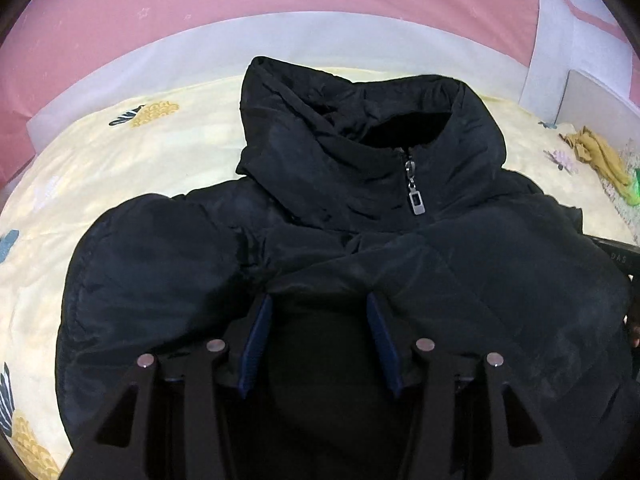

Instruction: Fold large clothes

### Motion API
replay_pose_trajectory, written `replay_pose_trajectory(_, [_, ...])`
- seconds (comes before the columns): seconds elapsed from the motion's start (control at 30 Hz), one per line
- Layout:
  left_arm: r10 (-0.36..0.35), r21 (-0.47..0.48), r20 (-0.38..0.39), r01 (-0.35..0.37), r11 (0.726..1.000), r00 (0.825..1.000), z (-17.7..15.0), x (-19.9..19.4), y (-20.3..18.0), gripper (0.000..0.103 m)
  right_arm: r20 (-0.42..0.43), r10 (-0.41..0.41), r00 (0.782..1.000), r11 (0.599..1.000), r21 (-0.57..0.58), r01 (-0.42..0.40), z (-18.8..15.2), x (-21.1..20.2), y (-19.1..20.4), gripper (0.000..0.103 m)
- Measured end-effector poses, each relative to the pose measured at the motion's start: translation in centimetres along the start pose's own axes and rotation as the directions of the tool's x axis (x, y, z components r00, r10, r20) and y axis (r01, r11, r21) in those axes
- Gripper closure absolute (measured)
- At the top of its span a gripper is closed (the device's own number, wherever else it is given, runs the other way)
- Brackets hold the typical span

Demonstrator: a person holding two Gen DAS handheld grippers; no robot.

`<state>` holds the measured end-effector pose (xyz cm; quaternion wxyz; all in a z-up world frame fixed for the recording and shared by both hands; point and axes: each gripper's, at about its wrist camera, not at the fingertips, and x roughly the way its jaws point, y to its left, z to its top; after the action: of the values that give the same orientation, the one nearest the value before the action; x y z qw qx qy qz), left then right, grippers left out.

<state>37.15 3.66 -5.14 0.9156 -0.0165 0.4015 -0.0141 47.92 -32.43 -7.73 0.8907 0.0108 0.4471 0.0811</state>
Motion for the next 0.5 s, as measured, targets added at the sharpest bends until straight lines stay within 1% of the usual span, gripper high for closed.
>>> replay_pose_trajectory(0.03, [-0.004,-0.006,-0.002,0.004,1.000,1.000,0.1,-0.2,0.2,0.050,0.004,-0.007,1.000,1.000,-0.002,0.007,0.1,-0.3,0.1,0.073])
replay_pose_trajectory(0.1, [-0.007,-0.021,-0.011,0.007,1.000,1.000,0.4,-1.1,0.4,0.051,0.055,-0.016,0.998,1.000,0.019,0.015,0.1,-2.2,-0.1,0.073])
replay_pose_trajectory(0.13, [-0.010,-0.035,-0.019,0.009,0.999,1.000,0.5,-1.6,0.6,0.051,0.068,-0.011,0.998,0.999,0.031,0.008,0.3,-2.8,-0.1,0.073])
replay_pose_trajectory(0.17, [-0.015,-0.049,-0.025,0.014,0.999,1.000,0.8,-2.3,0.6,0.051,0.095,0.009,0.995,0.999,0.046,-0.014,0.1,-4.3,-0.1,0.073])
replay_pose_trajectory(0.2, [-0.026,-0.058,-0.019,0.025,0.998,0.999,0.9,-3.5,0.7,0.051,0.112,0.027,0.993,0.998,0.046,-0.032,-0.1,-5.3,0.1,0.073])
replay_pose_trajectory(0.27, [-0.045,-0.042,0.033,0.047,0.998,0.998,0.9,-6.2,0.8,0.051,0.158,0.066,0.985,0.998,0.006,-0.068,-0.9,-8.2,1.2,0.073])
replay_pose_trajectory(0.33, [-0.067,-0.011,0.087,0.068,0.998,0.994,0.1,-8.6,0.7,0.051,0.181,0.109,0.977,0.994,-0.039,-0.104,-2.2,-10.3,2.6,0.073])
replay_pose_trajectory(0.37, [-0.080,0.001,0.101,0.080,0.997,0.992,-0.3,-9.3,0.6,0.051,0.179,0.125,0.976,0.992,-0.054,-0.117,-2.5,-10.7,3.2,0.073])
replay_pose_trajectory(0.4, [-0.082,0.012,0.092,0.081,0.997,0.992,-0.9,-9.3,0.4,0.051,0.167,0.145,0.975,0.988,-0.078,-0.134,-3.3,-11.1,4.1,0.073])
replay_pose_trajectory(0.47, [-0.069,0.028,0.047,0.068,0.997,0.997,-1.9,-8.0,0.1,0.051,0.128,0.160,0.979,0.984,-0.096,-0.149,-4.2,-10.4,5.2,0.073])
replay_pose_trajectory(0.5, [-0.047,0.027,0.013,0.047,0.999,0.999,-2.1,-6.9,0.0,0.051,0.098,0.159,0.982,0.983,-0.104,-0.149,-4.6,-9.5,5.7,0.073])
